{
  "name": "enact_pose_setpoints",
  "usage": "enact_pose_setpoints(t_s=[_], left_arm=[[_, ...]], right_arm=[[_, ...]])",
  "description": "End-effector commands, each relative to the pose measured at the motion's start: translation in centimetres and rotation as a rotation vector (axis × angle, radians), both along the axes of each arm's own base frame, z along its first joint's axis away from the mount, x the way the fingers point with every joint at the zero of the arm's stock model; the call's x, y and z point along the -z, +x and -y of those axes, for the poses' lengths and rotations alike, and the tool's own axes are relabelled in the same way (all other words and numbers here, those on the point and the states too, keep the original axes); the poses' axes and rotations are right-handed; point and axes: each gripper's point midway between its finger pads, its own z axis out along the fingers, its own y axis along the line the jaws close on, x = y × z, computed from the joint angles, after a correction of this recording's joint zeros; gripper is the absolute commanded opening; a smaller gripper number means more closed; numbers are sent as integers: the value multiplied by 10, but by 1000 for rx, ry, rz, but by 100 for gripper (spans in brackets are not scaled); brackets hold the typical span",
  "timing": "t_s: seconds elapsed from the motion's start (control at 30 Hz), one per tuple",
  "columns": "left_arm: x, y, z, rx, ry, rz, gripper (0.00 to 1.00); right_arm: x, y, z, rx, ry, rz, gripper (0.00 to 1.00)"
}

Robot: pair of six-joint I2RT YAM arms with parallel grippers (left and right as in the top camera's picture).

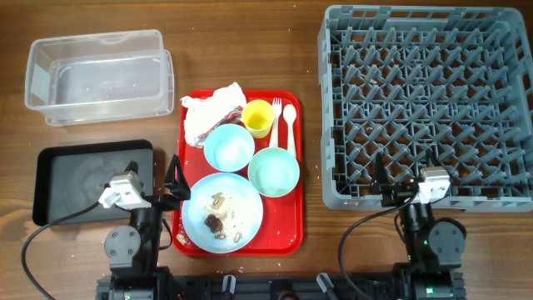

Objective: Sort waste into correct bins and load items into the dishwasher rack

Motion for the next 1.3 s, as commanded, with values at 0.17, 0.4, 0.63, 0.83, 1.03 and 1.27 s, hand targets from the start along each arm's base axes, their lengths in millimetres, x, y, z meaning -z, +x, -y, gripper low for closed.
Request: enact_pose_setpoints(t_s=[0.17, 0.4, 0.63, 0.83, 1.03, 1.27], left_arm=[[2, 0, 2, 8, 20, 3, 100], [2, 0, 2, 8, 20, 3, 100], [2, 0, 2, 8, 20, 3, 100], [1, 0, 2, 8, 20, 3, 100], [1, 0, 2, 8, 20, 4, 100], [-9, -11, 59, 327, -393, -29, 100]], right_arm=[[0, 0, -1, -5, 8, 0, 100], [0, 0, -1, -5, 8, 0, 100], [0, 0, -1, -5, 8, 0, 100], [0, 0, -1, -5, 8, 0, 100], [0, 0, -1, -5, 8, 0, 100], [0, 0, -1, -5, 8, 0, 100]])
